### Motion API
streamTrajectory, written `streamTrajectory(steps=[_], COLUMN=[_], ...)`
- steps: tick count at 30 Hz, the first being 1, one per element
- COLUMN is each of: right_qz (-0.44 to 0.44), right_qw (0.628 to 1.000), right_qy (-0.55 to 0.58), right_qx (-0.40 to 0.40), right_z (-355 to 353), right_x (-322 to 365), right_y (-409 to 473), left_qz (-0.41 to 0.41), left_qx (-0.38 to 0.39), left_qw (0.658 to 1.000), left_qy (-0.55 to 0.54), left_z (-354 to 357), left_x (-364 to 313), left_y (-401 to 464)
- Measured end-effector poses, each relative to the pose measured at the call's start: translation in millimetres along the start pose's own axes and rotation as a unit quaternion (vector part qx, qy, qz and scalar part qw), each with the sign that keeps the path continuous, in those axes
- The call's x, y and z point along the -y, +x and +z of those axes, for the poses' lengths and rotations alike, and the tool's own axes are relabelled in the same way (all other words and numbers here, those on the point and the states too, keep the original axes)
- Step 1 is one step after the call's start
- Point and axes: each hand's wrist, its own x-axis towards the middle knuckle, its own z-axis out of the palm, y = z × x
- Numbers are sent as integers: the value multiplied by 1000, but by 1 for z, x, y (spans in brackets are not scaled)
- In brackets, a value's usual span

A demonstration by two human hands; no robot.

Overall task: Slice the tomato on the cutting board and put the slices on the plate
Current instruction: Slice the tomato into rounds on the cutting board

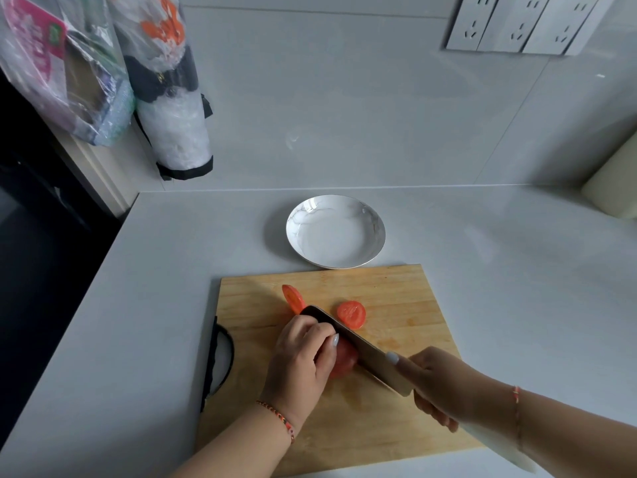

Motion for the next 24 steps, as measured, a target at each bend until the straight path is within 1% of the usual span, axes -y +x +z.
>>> streamTrajectory(steps=[2,4,6,10,14,19,24], right_qz=[11,37,42,-5,-21,-11,2], right_qw=[999,994,992,996,999,999,999], right_qy=[35,103,117,82,44,-6,-29], right_qx=[-9,-20,-25,-21,6,31,30], right_z=[-1,-5,-10,-22,-28,-29,-29], right_x=[-1,-3,-3,3,11,17,17], right_y=[-1,-3,-6,-16,-35,-51,-58], left_qz=[-4,-15,-21,-11,-20,-24,-18], left_qx=[8,19,25,27,40,45,40], left_qw=[1000,1000,999,1000,999,999,999], left_qy=[2,6,11,6,-6,-7,-10], left_z=[-1,-2,-3,-4,-6,-7,-8], left_x=[0,-1,-3,-3,-2,-3,-4], left_y=[-1,-2,-2,-2,-2,-1,-1])
